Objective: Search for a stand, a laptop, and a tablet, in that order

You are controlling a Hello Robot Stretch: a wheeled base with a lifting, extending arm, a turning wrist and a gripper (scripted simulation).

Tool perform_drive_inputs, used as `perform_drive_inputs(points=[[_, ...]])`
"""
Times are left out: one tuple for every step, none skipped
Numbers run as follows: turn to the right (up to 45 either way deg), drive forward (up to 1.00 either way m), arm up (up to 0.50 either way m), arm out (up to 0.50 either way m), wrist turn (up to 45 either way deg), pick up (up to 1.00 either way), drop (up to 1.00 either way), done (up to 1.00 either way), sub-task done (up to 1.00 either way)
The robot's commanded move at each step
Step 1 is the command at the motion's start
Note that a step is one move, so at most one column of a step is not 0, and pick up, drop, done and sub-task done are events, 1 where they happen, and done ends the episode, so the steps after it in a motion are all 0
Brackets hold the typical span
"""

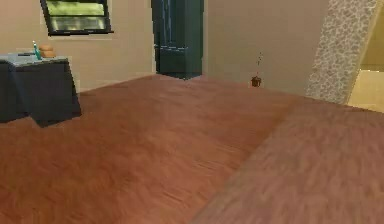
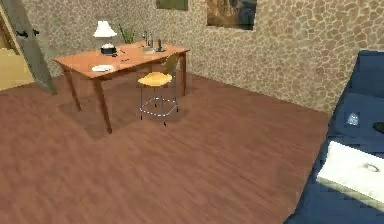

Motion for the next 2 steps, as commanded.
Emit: perform_drive_inputs(points=[[42.0,0.0,0.0,0.0,0.0,0.0,0.0,0.0,0.0],[0.0,1.0,0.0,0.0,0.0,0.0,0.0,0.0,0.0]])
